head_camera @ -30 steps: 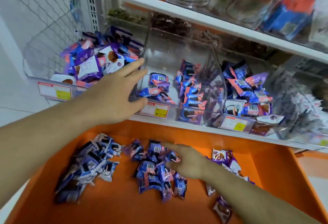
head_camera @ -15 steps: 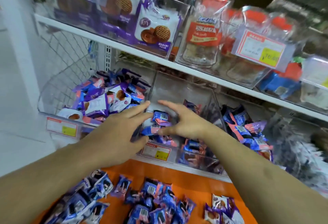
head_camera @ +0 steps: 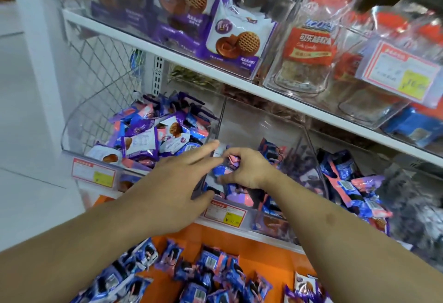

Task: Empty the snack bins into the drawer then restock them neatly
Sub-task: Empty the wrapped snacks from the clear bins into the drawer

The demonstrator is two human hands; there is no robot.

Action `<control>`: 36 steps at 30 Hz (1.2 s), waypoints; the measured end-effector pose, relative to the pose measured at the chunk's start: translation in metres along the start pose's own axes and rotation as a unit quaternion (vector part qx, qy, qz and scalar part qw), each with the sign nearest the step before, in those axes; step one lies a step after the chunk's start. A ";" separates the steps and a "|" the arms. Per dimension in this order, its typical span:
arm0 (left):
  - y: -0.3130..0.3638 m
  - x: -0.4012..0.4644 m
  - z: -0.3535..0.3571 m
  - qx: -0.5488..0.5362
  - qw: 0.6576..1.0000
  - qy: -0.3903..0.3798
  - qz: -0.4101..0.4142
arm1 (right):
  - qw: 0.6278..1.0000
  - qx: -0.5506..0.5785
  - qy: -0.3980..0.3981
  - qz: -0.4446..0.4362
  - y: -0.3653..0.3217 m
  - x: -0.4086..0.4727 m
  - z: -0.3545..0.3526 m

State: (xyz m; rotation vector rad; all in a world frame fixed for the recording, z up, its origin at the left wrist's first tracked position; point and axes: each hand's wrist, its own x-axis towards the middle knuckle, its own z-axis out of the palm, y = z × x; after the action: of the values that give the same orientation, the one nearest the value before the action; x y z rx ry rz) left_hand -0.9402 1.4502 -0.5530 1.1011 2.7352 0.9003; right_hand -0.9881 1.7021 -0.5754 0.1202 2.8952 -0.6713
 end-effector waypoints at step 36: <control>-0.004 -0.001 0.002 0.022 1.000 -0.003 0.014 | 0.980 0.139 -0.114 -0.088 0.003 -0.191 0.070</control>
State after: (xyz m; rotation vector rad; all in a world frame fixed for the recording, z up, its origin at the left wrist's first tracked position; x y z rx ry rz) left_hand -0.9412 1.4479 -0.5576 1.1514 2.7531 0.8425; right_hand -0.7904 1.6662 -0.6042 -0.1706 2.5989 -1.0441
